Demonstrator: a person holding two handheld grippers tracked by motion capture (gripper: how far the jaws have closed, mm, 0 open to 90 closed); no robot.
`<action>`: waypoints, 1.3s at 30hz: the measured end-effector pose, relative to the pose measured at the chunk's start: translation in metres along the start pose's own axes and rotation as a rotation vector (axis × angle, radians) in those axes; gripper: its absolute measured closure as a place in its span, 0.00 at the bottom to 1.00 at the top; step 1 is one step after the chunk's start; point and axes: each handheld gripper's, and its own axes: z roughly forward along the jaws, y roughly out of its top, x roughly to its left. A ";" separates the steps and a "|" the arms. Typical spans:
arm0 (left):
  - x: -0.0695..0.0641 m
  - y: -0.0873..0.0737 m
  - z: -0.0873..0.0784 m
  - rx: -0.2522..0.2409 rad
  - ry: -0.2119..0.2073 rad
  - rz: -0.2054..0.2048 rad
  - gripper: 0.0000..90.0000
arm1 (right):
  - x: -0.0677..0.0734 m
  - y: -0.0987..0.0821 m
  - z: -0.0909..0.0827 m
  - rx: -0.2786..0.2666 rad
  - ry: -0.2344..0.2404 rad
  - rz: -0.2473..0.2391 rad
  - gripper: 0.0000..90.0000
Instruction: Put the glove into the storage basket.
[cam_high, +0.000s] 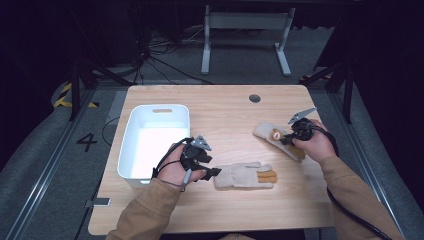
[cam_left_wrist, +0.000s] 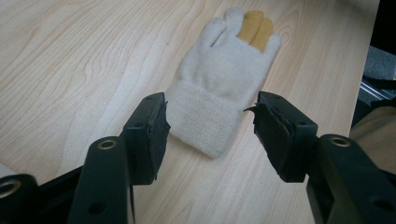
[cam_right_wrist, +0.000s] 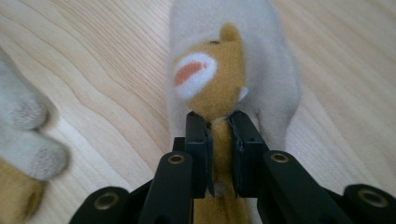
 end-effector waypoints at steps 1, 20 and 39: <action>0.000 0.000 0.000 0.000 0.000 0.000 0.50 | 0.000 0.000 0.000 0.000 0.000 0.000 0.89; -0.001 0.000 0.001 0.004 -0.003 -0.002 0.50 | 0.044 0.026 -0.052 -0.071 0.047 -0.168 0.89; -0.003 -0.002 -0.002 0.001 -0.002 -0.008 0.49 | 0.096 0.038 -0.056 -0.082 0.191 -0.312 0.88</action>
